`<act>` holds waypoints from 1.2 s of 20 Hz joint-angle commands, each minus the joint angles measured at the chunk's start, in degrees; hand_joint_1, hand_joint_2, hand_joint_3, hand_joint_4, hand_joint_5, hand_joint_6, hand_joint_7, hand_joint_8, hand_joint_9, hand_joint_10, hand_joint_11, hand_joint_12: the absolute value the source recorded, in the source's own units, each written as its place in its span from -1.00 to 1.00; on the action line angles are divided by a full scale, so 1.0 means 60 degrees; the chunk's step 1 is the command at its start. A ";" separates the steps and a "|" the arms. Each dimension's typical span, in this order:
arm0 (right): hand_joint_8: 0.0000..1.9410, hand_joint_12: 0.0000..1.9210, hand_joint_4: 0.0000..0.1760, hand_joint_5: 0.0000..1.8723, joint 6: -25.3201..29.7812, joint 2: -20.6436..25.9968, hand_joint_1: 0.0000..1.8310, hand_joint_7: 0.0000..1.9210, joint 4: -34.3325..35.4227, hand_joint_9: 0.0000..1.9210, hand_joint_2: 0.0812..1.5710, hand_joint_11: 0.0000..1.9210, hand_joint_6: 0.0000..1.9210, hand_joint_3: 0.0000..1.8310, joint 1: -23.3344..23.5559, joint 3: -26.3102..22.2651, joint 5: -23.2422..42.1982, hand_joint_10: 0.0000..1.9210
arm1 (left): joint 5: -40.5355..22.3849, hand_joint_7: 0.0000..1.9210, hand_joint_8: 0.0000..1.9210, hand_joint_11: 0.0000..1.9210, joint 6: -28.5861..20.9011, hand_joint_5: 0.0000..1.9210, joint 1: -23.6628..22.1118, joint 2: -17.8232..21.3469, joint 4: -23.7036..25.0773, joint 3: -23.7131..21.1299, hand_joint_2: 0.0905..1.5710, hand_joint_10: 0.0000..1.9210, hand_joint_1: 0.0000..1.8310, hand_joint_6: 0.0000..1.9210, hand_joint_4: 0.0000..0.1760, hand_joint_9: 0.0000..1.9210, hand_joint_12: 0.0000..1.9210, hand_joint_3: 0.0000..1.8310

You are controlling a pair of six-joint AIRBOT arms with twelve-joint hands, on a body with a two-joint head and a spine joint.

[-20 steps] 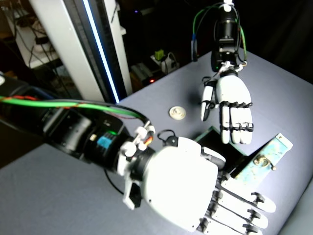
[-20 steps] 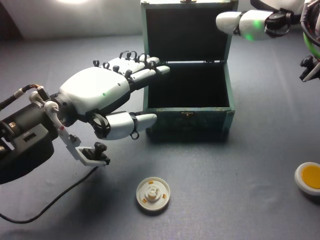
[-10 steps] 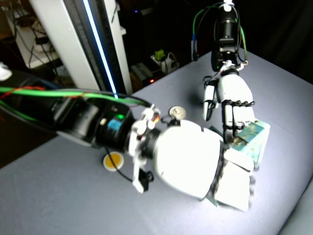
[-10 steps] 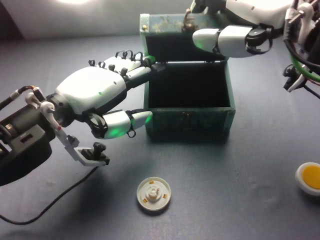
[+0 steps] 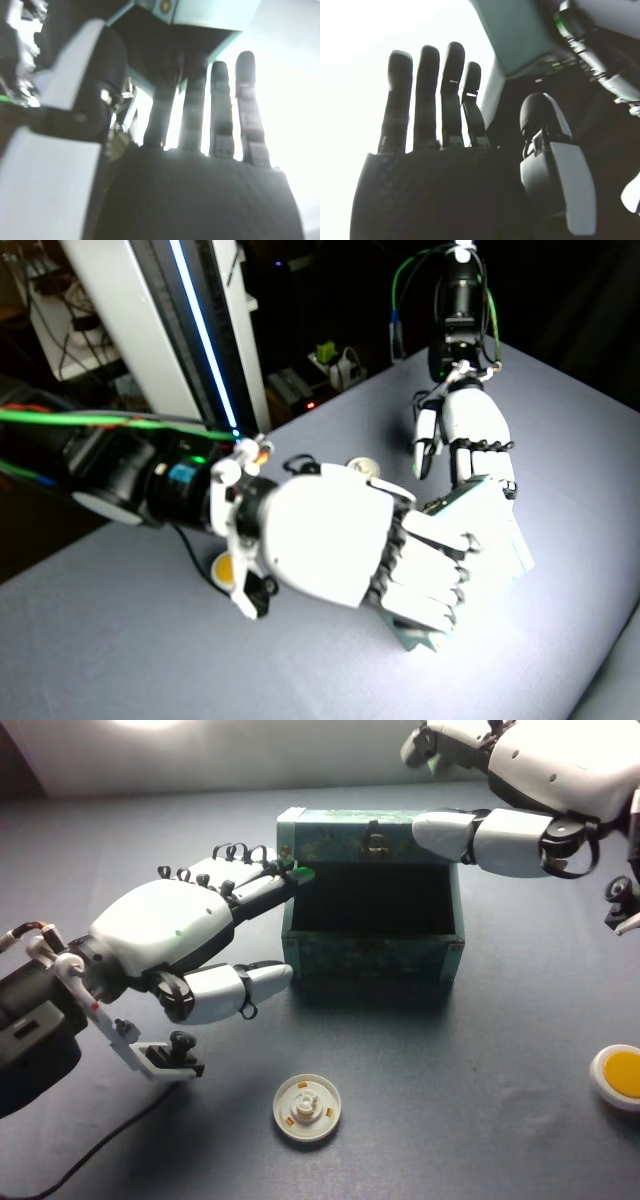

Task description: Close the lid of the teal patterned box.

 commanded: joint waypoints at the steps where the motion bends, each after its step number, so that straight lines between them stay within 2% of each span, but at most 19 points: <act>1: -0.77 0.75 -1.00 -0.97 0.0013 0.0189 -0.89 -0.79 -0.0033 -1.00 0.71 -1.00 -0.30 -1.00 -0.0002 -0.0059 0.1572 -0.14 | -0.1449 -1.00 -1.00 -1.00 -0.0058 -0.90 -0.0018 0.0087 -0.0136 -0.0017 0.77 -1.00 -0.67 -1.00 -0.84 -1.00 -0.83 -1.00; 3: -0.78 0.80 -1.00 -0.99 0.0016 0.0510 -0.88 -0.78 -0.0194 -1.00 0.72 -1.00 -0.29 -1.00 -0.0230 -0.0420 0.2079 -0.12 | -0.1651 -1.00 -1.00 -1.00 -0.0096 -0.91 0.0149 0.0162 -0.0150 -0.0143 0.77 -1.00 -0.71 -1.00 -0.74 -1.00 -0.85 -1.00; 6: -0.80 0.70 -1.00 -1.00 0.0052 0.0900 -1.00 -0.79 -0.0374 -1.00 0.72 -1.00 -0.27 -1.00 -0.0639 -0.0922 0.2828 -0.26 | -0.2106 -0.94 -0.99 -1.00 -0.0117 -0.87 0.0503 0.0359 -0.0174 -0.0419 0.82 -1.00 -0.81 -0.97 -1.00 -0.99 -0.93 -1.00; 7: -0.81 0.67 -1.00 -1.00 0.0148 0.0992 -1.00 -0.81 -0.0422 -1.00 0.71 -1.00 -0.29 -1.00 -0.0769 -0.1016 0.3046 -0.35 | -0.2250 -0.89 -0.99 -1.00 -0.0117 -0.80 0.0594 0.0399 -0.0219 -0.0484 0.82 -0.99 -0.77 -0.96 -1.00 -0.95 -0.75 -1.00; 8: -0.87 0.64 -1.00 -1.00 0.0323 0.1057 -0.98 -0.80 -0.0496 -1.00 0.76 -1.00 -0.26 -0.99 -0.0890 -0.1097 0.3316 -0.37 | -0.2479 -0.74 -0.98 -1.00 -0.0117 -0.65 0.0733 0.0480 -0.0267 -0.0585 0.79 -0.92 -0.75 -0.93 -1.00 -0.78 0.12 -1.00; 9: -0.86 0.68 -1.00 -1.00 0.0445 0.1113 -1.00 -0.76 -0.0565 -1.00 0.77 -1.00 -0.25 -0.99 -0.0994 -0.1161 0.3513 -0.26 | -0.2669 -0.58 -0.93 -1.00 -0.0117 -0.53 0.0827 0.0562 -0.0277 -0.0683 0.80 -0.83 -0.72 -0.87 -1.00 -0.61 0.49 -1.00; 10: -0.86 0.68 -1.00 -1.00 0.0515 0.1182 -1.00 -0.76 -0.0606 -1.00 0.77 -1.00 -0.25 -0.99 -0.1085 -0.1236 0.3713 -0.26 | -0.2829 -0.58 -0.93 -1.00 -0.0116 -0.53 0.0897 0.0635 -0.0275 -0.0772 0.80 -0.83 -0.72 -0.87 -1.00 -0.61 0.49 -1.00; 11: -0.85 0.74 -1.00 -1.00 0.0524 0.1267 -1.00 -0.74 -0.0613 -1.00 0.78 -1.00 -0.23 -0.99 -0.1179 -0.1327 0.3891 -0.16 | -0.2994 -0.32 -0.85 -0.93 -0.0115 -0.48 0.0949 0.0696 -0.0268 -0.0842 0.79 -0.05 -0.70 -0.31 -1.00 -0.61 0.85 -1.00; 12: -0.85 0.74 -1.00 -1.00 0.0530 0.1359 -1.00 -0.74 -0.0613 -1.00 0.78 -1.00 -0.23 -0.99 -0.1285 -0.1417 0.4073 -0.16 | -0.3126 -0.32 -0.85 -0.93 -0.0105 -0.48 0.0987 0.0756 -0.0253 -0.0911 0.79 -0.05 -0.70 -0.31 -1.00 -0.61 0.85 -1.00; 13: -0.77 0.82 -1.00 -1.00 0.0582 0.1470 -1.00 -0.69 -0.0613 -1.00 0.78 -1.00 -0.16 -1.00 -0.1427 -0.1511 0.4305 0.05 | -0.3252 -0.31 -0.12 -0.69 -0.0099 -0.50 0.1016 0.0805 -0.0242 -0.0958 0.77 0.38 -0.76 0.18 -1.00 -0.47 0.90 -1.00; 14: -0.57 0.85 -1.00 -1.00 0.0658 0.1566 -1.00 -0.69 -0.0613 -1.00 0.74 -1.00 -0.18 -1.00 -0.1571 -0.1586 0.4511 0.20 | -0.3373 -0.35 0.02 -0.71 -0.0092 -0.54 0.1045 0.0861 -0.0242 -0.1006 0.81 0.39 -0.42 0.72 0.58 -0.49 0.90 -1.00; 15: -0.40 0.89 -1.00 -1.00 0.0753 0.1645 -1.00 -0.72 -0.0612 -1.00 0.72 -1.00 -0.19 -1.00 -0.1711 -0.1641 0.4729 0.27 | -0.3484 -0.33 0.13 -0.60 -0.0072 -0.55 0.1075 0.0917 -0.0241 -0.1056 0.83 0.45 -0.36 0.85 0.92 -0.42 0.91 -1.00; 17: -0.39 0.91 -1.00 -1.00 0.0860 0.1757 -1.00 -0.81 -0.0611 -1.00 0.71 -1.00 -0.29 -1.00 -0.1901 -0.1745 0.5090 0.15 | -0.3818 -0.34 0.22 -0.56 0.0011 -0.54 0.1138 0.1070 -0.0241 -0.1198 0.82 0.52 -0.32 0.85 0.98 -0.40 0.96 -1.00; 18: -0.12 1.00 -1.00 -1.00 0.0883 0.1851 -1.00 -0.88 -0.0611 -0.98 0.64 -0.98 -0.44 -1.00 -0.2012 -0.1833 0.5269 0.42 | -0.4045 -0.44 0.10 -0.64 0.0068 -0.56 0.1183 0.1173 -0.0241 -0.1295 0.83 0.42 -0.31 0.87 0.89 -0.52 0.96 -1.00; 19: -0.23 1.00 -1.00 -1.00 0.0885 0.1953 -1.00 -0.85 -0.0612 -0.96 0.66 -1.00 -0.45 -1.00 -0.2131 -0.1934 0.5480 0.31 | -0.4283 -0.54 -0.21 -0.92 0.0158 -0.71 0.1227 0.1282 -0.0241 -0.1396 0.82 0.15 -0.49 0.23 -1.00 -0.69 0.86 -1.00; 20: -0.38 0.98 -1.00 -1.00 0.0885 0.2072 -1.00 -0.82 -0.0612 -0.93 0.67 -1.00 -0.46 -1.00 -0.2296 -0.2052 0.5750 0.21 | -0.4558 -0.60 -0.40 -0.98 0.0302 -0.74 0.1284 0.1431 -0.0242 -0.1540 0.84 0.01 -0.51 -0.10 -1.00 -0.77 0.79 -1.00; 22: -0.59 0.83 -1.00 -1.00 0.0921 0.2253 -1.00 -0.89 -0.0612 -1.00 0.71 -1.00 -0.70 -1.00 -0.2586 -0.2230 0.6163 -0.07 | -0.5001 -0.70 -0.88 -1.00 0.0482 -0.81 0.1397 0.1617 -0.0268 -0.1719 0.82 -0.51 -0.52 -0.73 -1.00 -0.82 0.33 -1.00; 23: -0.59 0.83 -1.00 -1.00 0.0955 0.2337 -1.00 -0.89 -0.0612 -1.00 0.71 -1.00 -0.70 -1.00 -0.2758 -0.2317 0.6387 -0.07 | -0.5220 -0.70 -0.88 -1.00 0.0570 -0.81 0.1464 0.1706 -0.0304 -0.1810 0.82 -0.51 -0.52 -0.73 -1.00 -0.82 0.33 -1.00; 24: -0.83 0.70 -1.00 -1.00 0.0983 0.2487 -0.96 -0.95 -0.0611 -1.00 0.75 -1.00 -0.94 -1.00 -0.3004 -0.2476 0.6756 -0.36 | -0.5543 -0.96 -1.00 -1.00 0.0715 -0.96 0.1592 0.1847 -0.0388 -0.1953 0.79 -0.95 -0.83 -0.97 -0.09 -0.98 -0.51 -1.00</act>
